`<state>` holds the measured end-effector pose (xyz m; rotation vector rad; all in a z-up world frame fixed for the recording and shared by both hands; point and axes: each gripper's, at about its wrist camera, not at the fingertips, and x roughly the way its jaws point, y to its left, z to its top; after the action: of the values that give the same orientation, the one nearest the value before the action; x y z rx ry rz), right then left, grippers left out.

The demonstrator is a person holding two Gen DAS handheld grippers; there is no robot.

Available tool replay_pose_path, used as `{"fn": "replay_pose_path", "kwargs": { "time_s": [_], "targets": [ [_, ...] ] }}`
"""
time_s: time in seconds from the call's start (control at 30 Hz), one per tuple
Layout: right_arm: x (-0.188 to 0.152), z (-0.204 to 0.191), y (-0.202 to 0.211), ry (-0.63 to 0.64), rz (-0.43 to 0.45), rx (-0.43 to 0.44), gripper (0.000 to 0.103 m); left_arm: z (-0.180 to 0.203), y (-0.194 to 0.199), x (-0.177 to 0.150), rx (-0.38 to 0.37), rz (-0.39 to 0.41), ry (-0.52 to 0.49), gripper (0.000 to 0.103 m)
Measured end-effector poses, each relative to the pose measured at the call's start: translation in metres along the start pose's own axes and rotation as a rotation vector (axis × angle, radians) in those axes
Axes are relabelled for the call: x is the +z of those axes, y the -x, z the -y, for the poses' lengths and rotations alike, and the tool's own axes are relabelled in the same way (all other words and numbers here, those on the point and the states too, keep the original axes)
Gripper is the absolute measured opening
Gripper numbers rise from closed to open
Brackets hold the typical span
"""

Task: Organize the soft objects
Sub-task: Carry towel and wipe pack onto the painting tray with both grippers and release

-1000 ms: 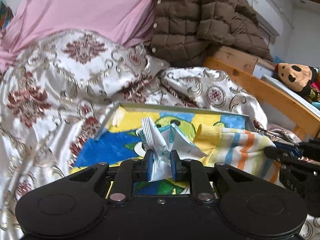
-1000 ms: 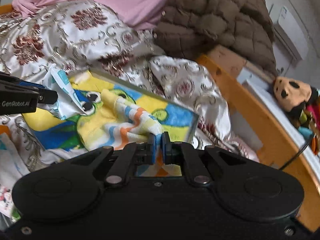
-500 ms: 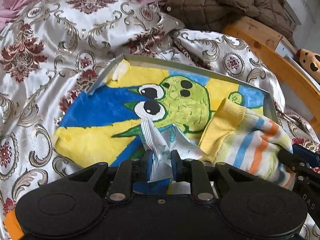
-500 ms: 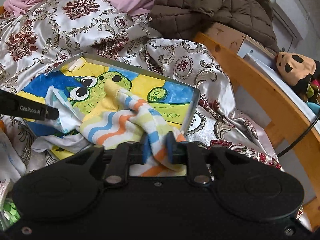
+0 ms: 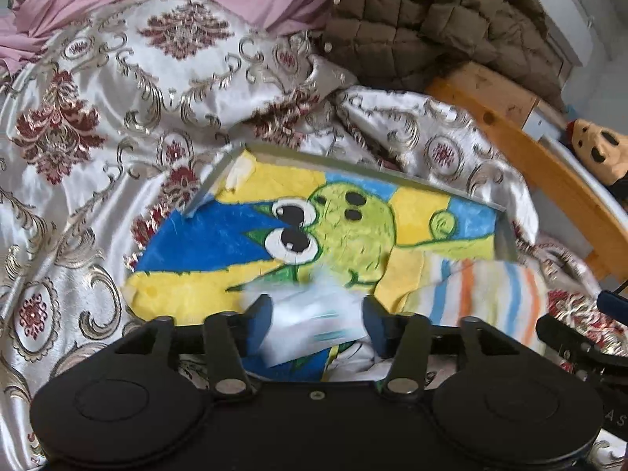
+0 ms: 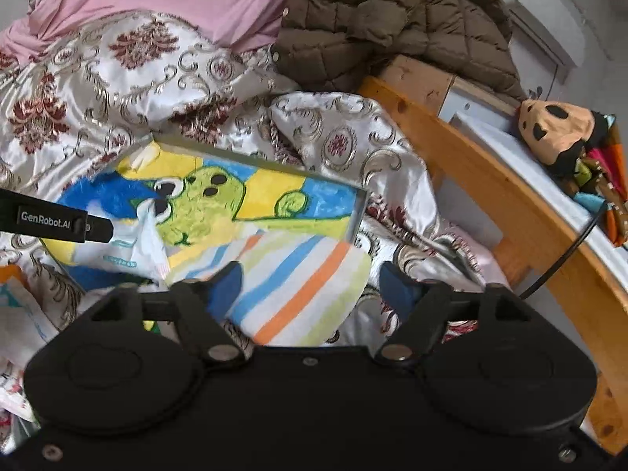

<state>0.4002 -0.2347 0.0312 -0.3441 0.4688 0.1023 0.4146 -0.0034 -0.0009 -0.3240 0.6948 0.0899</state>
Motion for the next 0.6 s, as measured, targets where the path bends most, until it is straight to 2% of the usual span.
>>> {"fn": "replay_pose_path", "kwargs": {
  "time_s": [0.07, 0.23, 0.37, 0.47, 0.6],
  "targets": [
    [0.003, 0.0, 0.004, -0.003, 0.014, 0.001, 0.086, 0.001, 0.01, 0.003, -0.011, 0.022, 0.002, 0.069],
    [0.015, -0.005, 0.033, 0.001, 0.078, 0.001, 0.102, 0.004, 0.037, 0.008, -0.029, 0.086, -0.018, 0.084],
    [0.017, -0.005, 0.053, -0.045, 0.103, 0.044, 0.102, 0.003, 0.063, 0.007, -0.036, 0.129, -0.019, 0.097],
    [0.016, -0.003, 0.075, -0.092, 0.14, 0.093, 0.102, 0.003, 0.084, 0.004, -0.049, 0.167, -0.05, 0.1],
    [0.01, -0.007, 0.105, -0.117, 0.187, 0.117, 0.102, 0.003, 0.116, -0.003, -0.055, 0.229, -0.097, 0.102]
  ]
}}
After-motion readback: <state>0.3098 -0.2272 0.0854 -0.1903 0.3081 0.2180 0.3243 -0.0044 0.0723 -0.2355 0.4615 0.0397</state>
